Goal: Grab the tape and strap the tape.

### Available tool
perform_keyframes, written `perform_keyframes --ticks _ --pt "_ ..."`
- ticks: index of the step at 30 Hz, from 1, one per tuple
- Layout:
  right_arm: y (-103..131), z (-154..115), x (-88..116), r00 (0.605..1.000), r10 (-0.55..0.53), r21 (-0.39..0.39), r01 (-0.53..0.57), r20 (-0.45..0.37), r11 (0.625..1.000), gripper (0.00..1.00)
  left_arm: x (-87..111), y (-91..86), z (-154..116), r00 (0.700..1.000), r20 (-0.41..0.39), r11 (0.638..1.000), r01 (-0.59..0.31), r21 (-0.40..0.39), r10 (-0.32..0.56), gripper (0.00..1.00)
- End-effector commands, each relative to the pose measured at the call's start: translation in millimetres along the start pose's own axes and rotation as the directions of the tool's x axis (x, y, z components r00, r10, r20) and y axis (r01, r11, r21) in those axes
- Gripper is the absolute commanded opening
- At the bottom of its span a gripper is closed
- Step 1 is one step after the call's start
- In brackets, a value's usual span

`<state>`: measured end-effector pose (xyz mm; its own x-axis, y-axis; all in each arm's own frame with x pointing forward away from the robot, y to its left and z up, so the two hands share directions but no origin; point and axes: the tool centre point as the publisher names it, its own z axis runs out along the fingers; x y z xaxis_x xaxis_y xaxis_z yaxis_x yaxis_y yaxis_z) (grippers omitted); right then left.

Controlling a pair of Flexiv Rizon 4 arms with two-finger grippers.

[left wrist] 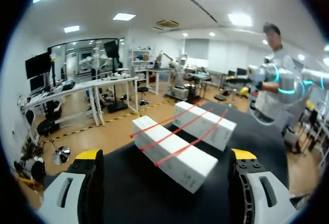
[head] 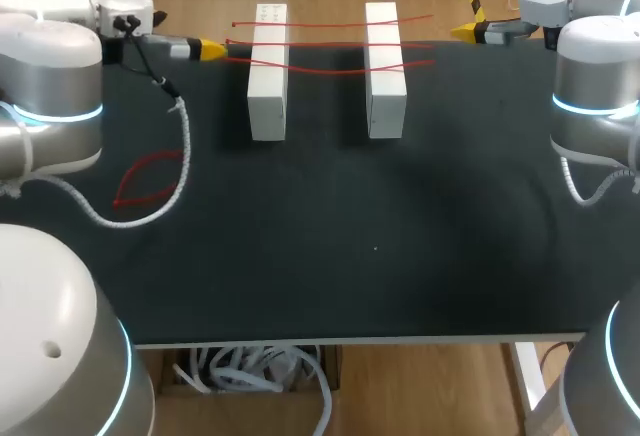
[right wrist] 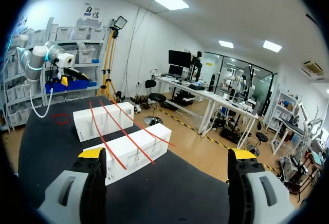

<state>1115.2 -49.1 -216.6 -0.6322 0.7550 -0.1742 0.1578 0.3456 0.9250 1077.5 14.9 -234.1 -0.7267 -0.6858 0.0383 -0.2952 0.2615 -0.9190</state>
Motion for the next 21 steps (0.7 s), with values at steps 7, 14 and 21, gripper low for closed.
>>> perform_keyframes --ticks 7,14,21 --pt "0.1 -0.5 0.2 1.0 0.0 0.0 0.0 0.0 1.0 1.0 -10.4 19.3 15.7 0.946 -0.304 0.993 -0.116 0.002 0.111 1.0" --pt "0.1 -0.5 0.2 1.0 0.0 0.0 0.0 0.0 1.0 1.0 -13.8 27.7 25.9 0.923 -0.357 0.989 -0.14 0.042 0.146 0.25" --pt "0.1 -0.5 0.2 1.0 0.0 0.0 0.0 0.0 1.0 1.0 -14.9 27.9 36.2 0.932 -0.327 0.987 -0.153 0.044 0.159 0.42"
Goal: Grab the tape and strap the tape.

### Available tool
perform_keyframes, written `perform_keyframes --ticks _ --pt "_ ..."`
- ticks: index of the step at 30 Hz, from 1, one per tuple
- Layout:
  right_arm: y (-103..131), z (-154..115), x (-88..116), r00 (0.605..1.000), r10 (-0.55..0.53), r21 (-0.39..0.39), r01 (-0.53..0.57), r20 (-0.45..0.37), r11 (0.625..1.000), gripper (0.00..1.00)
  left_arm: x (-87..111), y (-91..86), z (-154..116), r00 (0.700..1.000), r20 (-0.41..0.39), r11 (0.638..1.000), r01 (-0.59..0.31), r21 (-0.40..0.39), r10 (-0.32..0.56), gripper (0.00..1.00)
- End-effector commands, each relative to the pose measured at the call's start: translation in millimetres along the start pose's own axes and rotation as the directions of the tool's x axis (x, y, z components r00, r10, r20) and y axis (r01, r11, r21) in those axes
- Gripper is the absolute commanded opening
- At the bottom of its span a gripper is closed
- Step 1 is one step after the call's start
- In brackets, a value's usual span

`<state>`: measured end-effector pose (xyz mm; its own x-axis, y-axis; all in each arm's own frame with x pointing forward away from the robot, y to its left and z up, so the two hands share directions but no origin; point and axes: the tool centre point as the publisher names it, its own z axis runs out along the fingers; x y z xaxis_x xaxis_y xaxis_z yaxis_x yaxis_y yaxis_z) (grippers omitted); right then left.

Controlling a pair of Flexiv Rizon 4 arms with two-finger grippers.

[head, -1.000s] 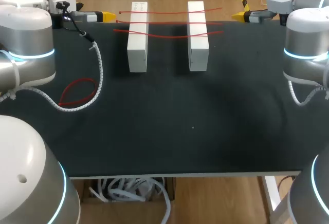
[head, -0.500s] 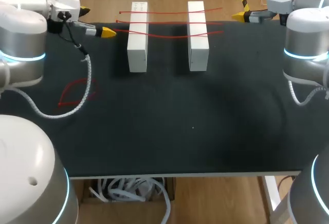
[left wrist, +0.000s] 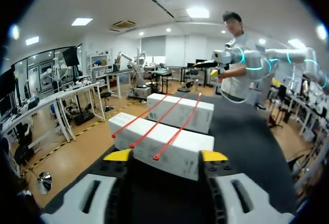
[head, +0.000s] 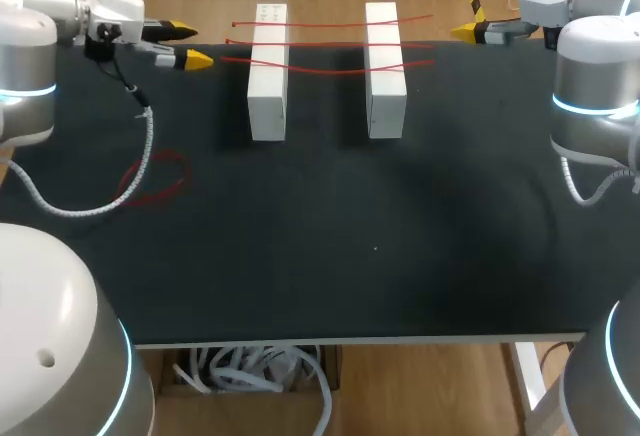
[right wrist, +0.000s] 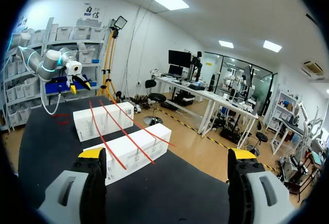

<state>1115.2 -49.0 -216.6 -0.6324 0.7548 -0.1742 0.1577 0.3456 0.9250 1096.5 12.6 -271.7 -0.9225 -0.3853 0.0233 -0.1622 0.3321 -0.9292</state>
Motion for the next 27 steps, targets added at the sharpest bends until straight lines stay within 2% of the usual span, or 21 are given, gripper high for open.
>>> perform_keyframes --ticks 1,3,4,6,8,15,18,22,24,27 --pt "0.1 -0.6 0.1 1.0 0.0 0.0 0.0 0.0 1.0 1.0 -4.1 -0.7 9.2 1.0 -0.022 1.0 -0.021 0.012 0.021 0.43" --pt "0.1 -0.6 0.1 1.0 0.0 0.0 0.0 0.0 1.0 1.0 -4.7 -2.2 12.7 0.999 -0.031 0.999 -0.032 0.018 0.032 0.27" --pt "0.1 -0.6 0.1 1.0 0.0 0.0 0.0 0.0 1.0 1.0 -5.1 -2.7 14.8 0.999 -0.037 0.999 -0.039 0.018 0.04 0.29" --pt "0.1 -0.6 0.1 1.0 0.0 0.0 0.0 0.0 1.0 1.0 -6.5 -2.3 19.0 0.998 -0.045 0.999 -0.042 0.019 0.043 0.39" --pt "0.1 -0.6 0.1 1.0 0.0 0.0 0.0 0.0 1.0 1.0 -7.6 -0.8 22.9 0.997 -0.066 0.999 -0.047 0.022 0.048 0.42" --pt "0.1 -0.6 0.1 1.0 0.0 0.0 0.0 0.0 1.0 1.0 -6.6 3.2 32.8 0.99 -0.121 0.997 -0.072 0.036 0.076 0.41" --pt "0.1 -0.6 0.1 1.0 0.0 0.0 0.0 0.0 1.0 1.0 -5.8 6.8 37.2 0.986 -0.145 0.996 -0.078 0.035 0.082 0.37" --pt "0.1 -0.6 0.1 1.0 0.0 0.0 0.0 0.0 1.0 1.0 -5.8 10.7 42.4 0.98 -0.176 0.995 -0.085 0.048 0.092 0.37" --pt "0.1 -0.6 0.1 1.0 0.0 0.0 0.0 0.0 1.0 1.0 -5.9 12.5 45.4 0.975 -0.198 0.995 -0.09 0.052 0.098 0.32" --pt "0.1 -0.6 0.1 1.0 0.0 0.0 0.0 0.0 1.0 1.0 -6.3 15.6 48.6 0.964 -0.241 0.993 -0.097 0.066 0.11 0.32"
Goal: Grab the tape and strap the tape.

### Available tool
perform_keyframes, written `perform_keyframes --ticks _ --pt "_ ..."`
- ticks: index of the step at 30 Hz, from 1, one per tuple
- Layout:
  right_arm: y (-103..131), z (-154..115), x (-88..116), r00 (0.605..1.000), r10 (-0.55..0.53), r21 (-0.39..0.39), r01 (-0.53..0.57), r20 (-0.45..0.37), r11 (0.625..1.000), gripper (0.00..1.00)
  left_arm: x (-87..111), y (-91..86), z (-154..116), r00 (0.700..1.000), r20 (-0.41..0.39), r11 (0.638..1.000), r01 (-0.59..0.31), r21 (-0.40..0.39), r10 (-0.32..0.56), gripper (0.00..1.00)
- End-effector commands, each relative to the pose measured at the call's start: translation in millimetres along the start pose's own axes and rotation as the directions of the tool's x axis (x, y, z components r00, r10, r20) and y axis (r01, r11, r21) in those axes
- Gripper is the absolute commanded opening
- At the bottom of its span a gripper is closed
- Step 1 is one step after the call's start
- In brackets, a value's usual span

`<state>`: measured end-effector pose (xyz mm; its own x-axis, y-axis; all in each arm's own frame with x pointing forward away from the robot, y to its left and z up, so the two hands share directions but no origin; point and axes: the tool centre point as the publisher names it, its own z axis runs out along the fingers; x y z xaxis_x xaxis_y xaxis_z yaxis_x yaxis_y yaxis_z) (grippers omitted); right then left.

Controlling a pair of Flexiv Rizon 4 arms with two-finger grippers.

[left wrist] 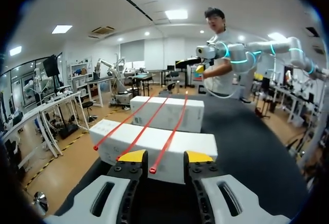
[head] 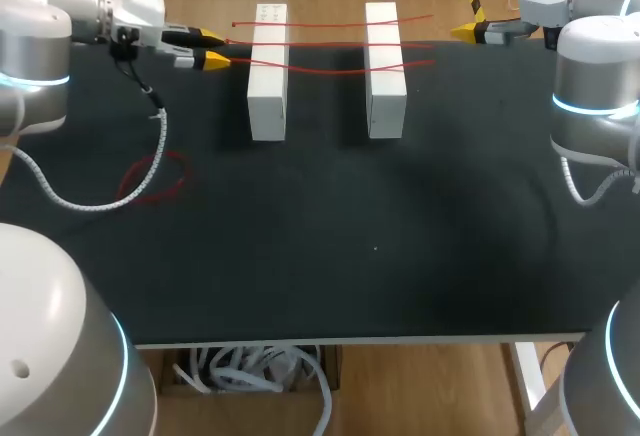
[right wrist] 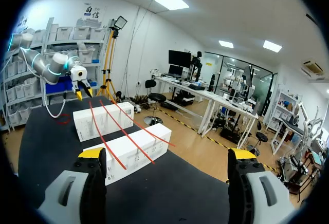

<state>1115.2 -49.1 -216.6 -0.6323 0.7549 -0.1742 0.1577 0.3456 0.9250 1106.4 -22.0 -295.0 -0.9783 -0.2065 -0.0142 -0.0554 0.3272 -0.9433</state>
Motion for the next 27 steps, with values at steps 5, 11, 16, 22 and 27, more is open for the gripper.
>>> perform_keyframes --ticks 5,11,16,22,27 --pt "0.1 -0.5 0.2 1.0 0.0 0.0 0.0 0.0 1.0 1.0 -14.0 13.3 8.9 0.991 -0.136 0.999 -0.005 0.04 0.011 0.33" --pt "0.1 -0.5 0.2 1.0 0.0 0.0 0.0 0.0 1.0 1.0 -17.9 17.9 7.5 0.988 -0.156 0.999 -0.008 0.043 0.015 0.36" --pt "0.1 -0.5 0.2 1.0 0.0 0.0 0.0 0.0 1.0 1.0 -17.0 22.5 5.4 0.986 -0.168 0.999 -0.005 0.041 0.012 0.34" --pt "0.1 -0.5 0.2 1.0 0.0 0.0 0.0 0.0 1.0 1.0 -9.5 24.6 6.8 0.98 -0.201 0.998 0.007 0.058 0.005 0.32" --pt "0.1 -0.5 0.2 1.0 0.0 0.0 0.0 0.0 1.0 1.0 -6.4 23.0 9.7 0.979 -0.203 0.997 0.014 0.071 0.001 0.31"
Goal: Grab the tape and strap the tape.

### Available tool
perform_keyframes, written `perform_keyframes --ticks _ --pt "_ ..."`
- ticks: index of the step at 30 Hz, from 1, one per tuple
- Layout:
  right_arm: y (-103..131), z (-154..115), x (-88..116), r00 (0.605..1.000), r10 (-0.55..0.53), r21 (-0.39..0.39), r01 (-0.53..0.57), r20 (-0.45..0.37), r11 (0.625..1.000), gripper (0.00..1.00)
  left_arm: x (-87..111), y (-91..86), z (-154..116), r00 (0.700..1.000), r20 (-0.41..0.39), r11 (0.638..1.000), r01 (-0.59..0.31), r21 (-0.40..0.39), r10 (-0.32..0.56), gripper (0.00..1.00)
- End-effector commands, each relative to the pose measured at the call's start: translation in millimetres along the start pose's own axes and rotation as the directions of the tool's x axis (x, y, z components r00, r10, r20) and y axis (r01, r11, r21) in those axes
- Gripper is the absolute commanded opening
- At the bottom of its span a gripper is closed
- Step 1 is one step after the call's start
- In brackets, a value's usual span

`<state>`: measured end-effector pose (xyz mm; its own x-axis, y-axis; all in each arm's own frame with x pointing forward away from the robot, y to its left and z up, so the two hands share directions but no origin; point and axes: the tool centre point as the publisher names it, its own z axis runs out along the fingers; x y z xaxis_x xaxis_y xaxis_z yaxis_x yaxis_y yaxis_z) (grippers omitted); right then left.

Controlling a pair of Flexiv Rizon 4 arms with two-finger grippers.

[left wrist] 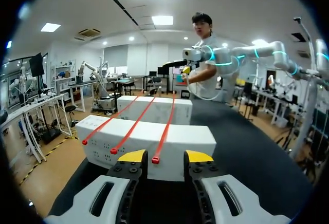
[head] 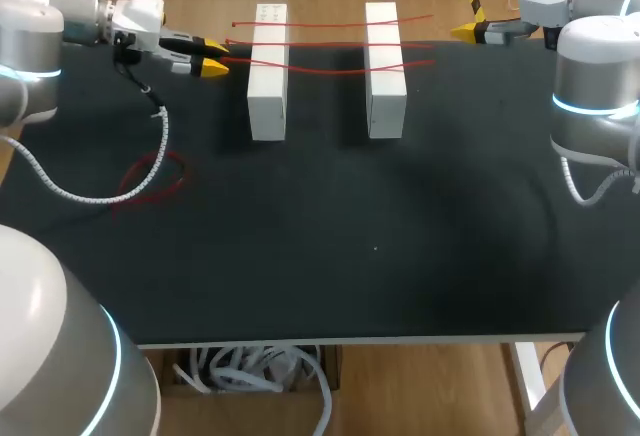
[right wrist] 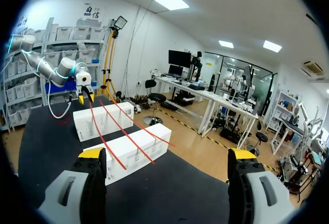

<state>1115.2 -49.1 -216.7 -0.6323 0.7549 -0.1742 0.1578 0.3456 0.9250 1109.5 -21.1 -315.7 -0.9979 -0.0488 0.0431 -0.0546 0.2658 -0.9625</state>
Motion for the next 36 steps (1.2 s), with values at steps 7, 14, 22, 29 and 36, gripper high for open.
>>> perform_keyframes --ticks 7,14,22,29,36 --pt "0.1 -0.5 0.2 1.0 0.0 0.0 0.0 0.0 1.0 1.0 -6.0 0.7 4.8 0.999 -0.036 1.0 -0.012 0.017 0.013 0.33" --pt "0.1 -0.5 0.2 1.0 0.0 0.0 0.0 0.0 1.0 1.0 -9.2 2.0 3.3 0.999 -0.033 1.0 -0.014 0.015 0.014 0.29" --pt "0.1 -0.5 0.2 1.0 0.0 0.0 0.0 0.0 1.0 1.0 -9.4 5.5 6.5 0.999 -0.035 1.0 -0.014 0.01 0.015 0.18" --pt "0.1 -0.5 0.2 1.0 0.0 0.0 0.0 0.0 1.0 1.0 -11.4 5.2 5.3 0.999 -0.032 1.0 -0.018 0.01 0.018 0.18" --pt "0.1 -0.5 0.2 1.0 0.0 0.0 0.0 0.0 1.0 1.0 -12.9 5.3 2.9 0.999 -0.031 1.0 -0.02 0.008 0.021 0.14"
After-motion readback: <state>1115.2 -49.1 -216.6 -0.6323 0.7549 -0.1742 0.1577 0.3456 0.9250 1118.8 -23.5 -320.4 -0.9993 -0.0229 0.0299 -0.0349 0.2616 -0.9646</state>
